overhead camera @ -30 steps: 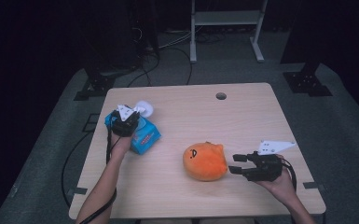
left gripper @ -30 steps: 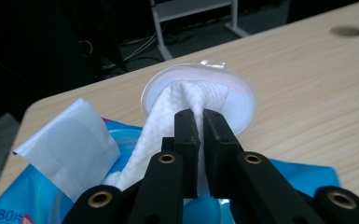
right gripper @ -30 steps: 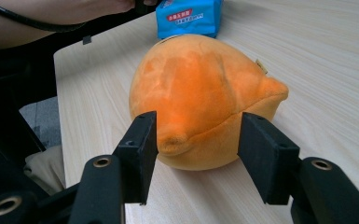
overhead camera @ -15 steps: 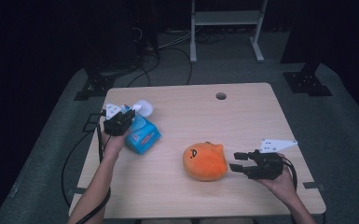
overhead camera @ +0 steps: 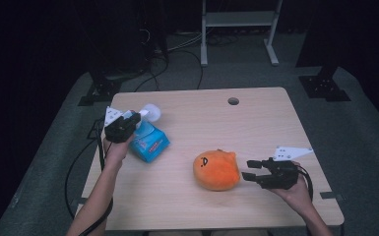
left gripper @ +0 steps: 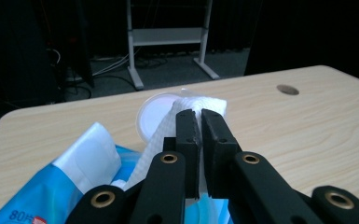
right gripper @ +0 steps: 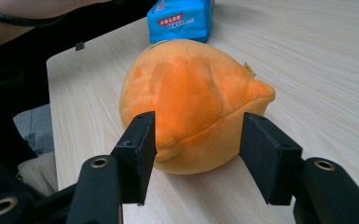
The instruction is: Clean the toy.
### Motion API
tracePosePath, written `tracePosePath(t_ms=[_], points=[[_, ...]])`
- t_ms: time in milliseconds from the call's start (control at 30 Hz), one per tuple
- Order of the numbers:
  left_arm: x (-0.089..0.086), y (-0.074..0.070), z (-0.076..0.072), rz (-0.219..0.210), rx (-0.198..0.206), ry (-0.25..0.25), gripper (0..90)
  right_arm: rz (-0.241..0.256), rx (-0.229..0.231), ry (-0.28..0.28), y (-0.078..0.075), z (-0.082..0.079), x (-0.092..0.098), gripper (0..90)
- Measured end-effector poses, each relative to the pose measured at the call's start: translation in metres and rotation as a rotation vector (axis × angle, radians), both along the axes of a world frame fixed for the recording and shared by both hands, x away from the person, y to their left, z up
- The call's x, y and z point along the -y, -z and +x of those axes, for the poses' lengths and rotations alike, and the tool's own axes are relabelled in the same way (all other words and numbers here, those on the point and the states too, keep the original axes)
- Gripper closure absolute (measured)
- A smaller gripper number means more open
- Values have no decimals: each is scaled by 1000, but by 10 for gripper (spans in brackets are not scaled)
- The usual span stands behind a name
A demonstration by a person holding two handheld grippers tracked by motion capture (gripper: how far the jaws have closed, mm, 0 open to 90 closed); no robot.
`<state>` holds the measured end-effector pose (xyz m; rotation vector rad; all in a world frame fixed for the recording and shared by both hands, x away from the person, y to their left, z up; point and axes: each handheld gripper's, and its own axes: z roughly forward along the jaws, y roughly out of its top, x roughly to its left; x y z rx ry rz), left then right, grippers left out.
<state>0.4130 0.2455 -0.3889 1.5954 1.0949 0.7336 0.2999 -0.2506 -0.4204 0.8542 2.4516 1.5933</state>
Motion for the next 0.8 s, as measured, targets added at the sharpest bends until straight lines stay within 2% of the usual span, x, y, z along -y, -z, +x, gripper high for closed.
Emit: tracePosePath(t_ms=[133, 333, 367, 467, 500, 533, 567, 633, 700, 800], points=[[-6, -5, 0, -52, 7, 7, 867, -2, -6, 0, 2, 3, -2, 442], [-11, -9, -1, -92, 22, 7, 873, -6, -10, 1, 3, 3, -2, 439], [-13, -11, -1, -114, 25, 2, 872, -7, -9, 2, 3, 3, -2, 438], [-15, -13, -1, -136, 32, 1, 872, -3, -8, 3, 3, 3, -1, 437], [-16, -18, -2, -169, 49, 4, 873, -1, -7, 4, 3, 3, -2, 436], [-16, -18, -2, -169, 49, 4, 873, -1, -7, 4, 3, 3, -2, 436], [-14, -26, -3, -176, 74, 8, 872, -2, -7, 3, 3, 3, -2, 436], [-10, -33, -3, -160, 82, 17, 872, -4, -8, 3, 3, 3, -2, 434], [-7, -38, -4, -150, 91, 32, 872, -6, -6, 1, 3, 3, -2, 434], [-5, -41, -5, -160, 100, 49, 871, -5, -1, 1, 2, 2, -2, 433]])
